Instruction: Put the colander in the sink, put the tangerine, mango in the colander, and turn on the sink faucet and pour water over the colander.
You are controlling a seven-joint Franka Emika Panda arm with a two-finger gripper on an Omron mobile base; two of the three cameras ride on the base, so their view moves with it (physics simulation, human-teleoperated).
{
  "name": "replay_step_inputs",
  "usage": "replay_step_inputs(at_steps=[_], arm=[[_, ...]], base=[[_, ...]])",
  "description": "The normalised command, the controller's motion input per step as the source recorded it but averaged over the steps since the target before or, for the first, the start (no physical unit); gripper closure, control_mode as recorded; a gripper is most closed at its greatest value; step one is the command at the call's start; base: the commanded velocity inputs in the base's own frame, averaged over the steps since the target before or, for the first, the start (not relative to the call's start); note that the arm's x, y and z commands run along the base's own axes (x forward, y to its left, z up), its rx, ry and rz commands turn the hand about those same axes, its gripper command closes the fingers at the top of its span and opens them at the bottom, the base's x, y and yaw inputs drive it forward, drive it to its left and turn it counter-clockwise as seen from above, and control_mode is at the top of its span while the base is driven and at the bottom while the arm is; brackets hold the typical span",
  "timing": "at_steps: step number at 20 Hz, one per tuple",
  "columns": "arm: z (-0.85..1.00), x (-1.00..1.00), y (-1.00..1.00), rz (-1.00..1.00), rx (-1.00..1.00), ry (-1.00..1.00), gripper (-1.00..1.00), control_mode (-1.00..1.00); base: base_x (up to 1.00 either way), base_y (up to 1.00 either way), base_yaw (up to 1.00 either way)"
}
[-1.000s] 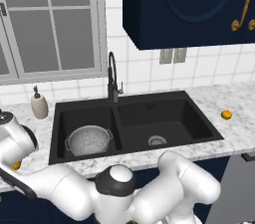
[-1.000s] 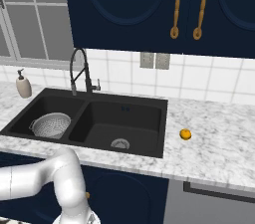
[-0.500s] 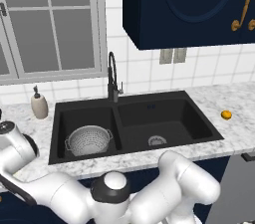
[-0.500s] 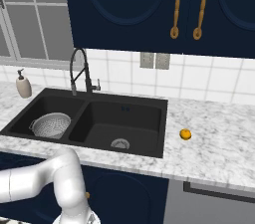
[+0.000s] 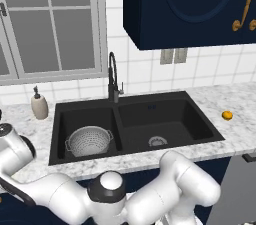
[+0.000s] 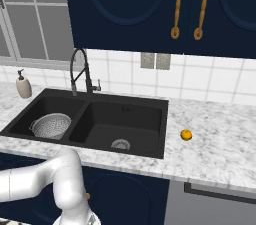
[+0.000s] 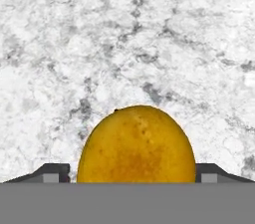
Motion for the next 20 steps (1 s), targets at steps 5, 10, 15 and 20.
replay_step_inputs(at_steps=[5, 10, 15, 20], arm=[[0.00, 0.02, 0.00, 0.00, 0.00, 0.00, 1.00, -1.00], [0.21, 0.01, -0.37, 0.00, 0.00, 0.00, 1.00, -1.00], [0.43, 0.00, -0.76, 0.00, 0.00, 0.00, 1.00, -1.00], [0.30, 0.00, -0.87, -0.01, 0.00, 0.01, 1.00, -1.00]], base=[[0.00, 0.00, 0.00], [0.00, 0.00, 0.00], [0.00, 0.00, 0.00], [0.00, 0.00, 0.00]])
